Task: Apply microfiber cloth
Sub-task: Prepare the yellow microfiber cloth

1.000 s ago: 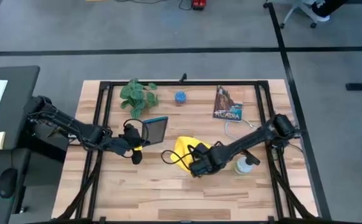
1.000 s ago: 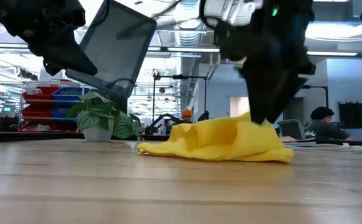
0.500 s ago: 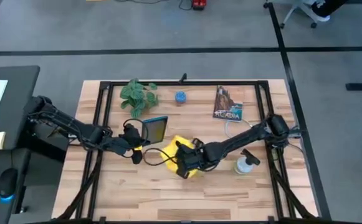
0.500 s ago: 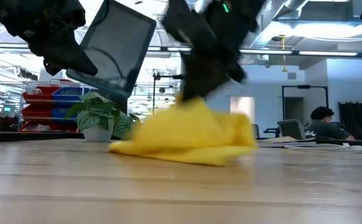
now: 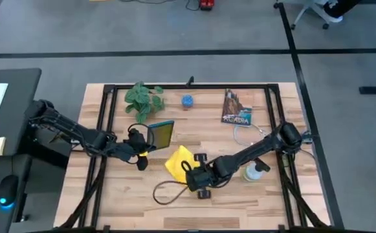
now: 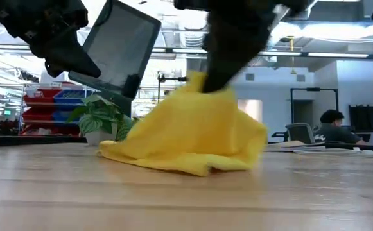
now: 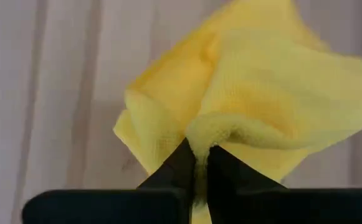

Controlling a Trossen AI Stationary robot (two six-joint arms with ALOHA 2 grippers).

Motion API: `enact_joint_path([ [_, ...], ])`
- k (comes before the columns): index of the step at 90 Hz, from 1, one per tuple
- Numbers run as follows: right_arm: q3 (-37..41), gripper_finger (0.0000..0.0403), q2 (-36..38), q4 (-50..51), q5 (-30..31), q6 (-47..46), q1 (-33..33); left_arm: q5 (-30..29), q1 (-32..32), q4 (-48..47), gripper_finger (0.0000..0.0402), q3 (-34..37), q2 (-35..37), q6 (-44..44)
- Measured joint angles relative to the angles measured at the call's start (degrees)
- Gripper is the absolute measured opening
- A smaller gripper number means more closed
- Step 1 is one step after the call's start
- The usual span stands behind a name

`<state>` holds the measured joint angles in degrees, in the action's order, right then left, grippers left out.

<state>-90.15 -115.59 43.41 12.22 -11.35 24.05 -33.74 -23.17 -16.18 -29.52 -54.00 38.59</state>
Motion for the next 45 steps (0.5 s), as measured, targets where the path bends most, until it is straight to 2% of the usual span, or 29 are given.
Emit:
enact_joint_path([
  [12,-0.09,0.0089,0.03,1.22,-0.08,5.13,1.18,-0.22,-0.01,-0.01,0.0014,0.00,0.00,0.00],
  [27,-6.15,0.0173,0.15,6.68,1.38,3.01,0.69,-0.25,-0.01,-0.01,0.0014,0.00,0.00,0.00],
  [36,-9.31,0.0204,0.33,2.38,3.26,4.81,0.58,-0.27,0.00,0.00,0.0014,0.00,0.00,0.00],
  [45,-9.40,0.0212,0.13,-3.69,3.31,10.22,0.70,-0.46,-0.01,-0.01,0.0014,0.00,0.00,0.00],
])
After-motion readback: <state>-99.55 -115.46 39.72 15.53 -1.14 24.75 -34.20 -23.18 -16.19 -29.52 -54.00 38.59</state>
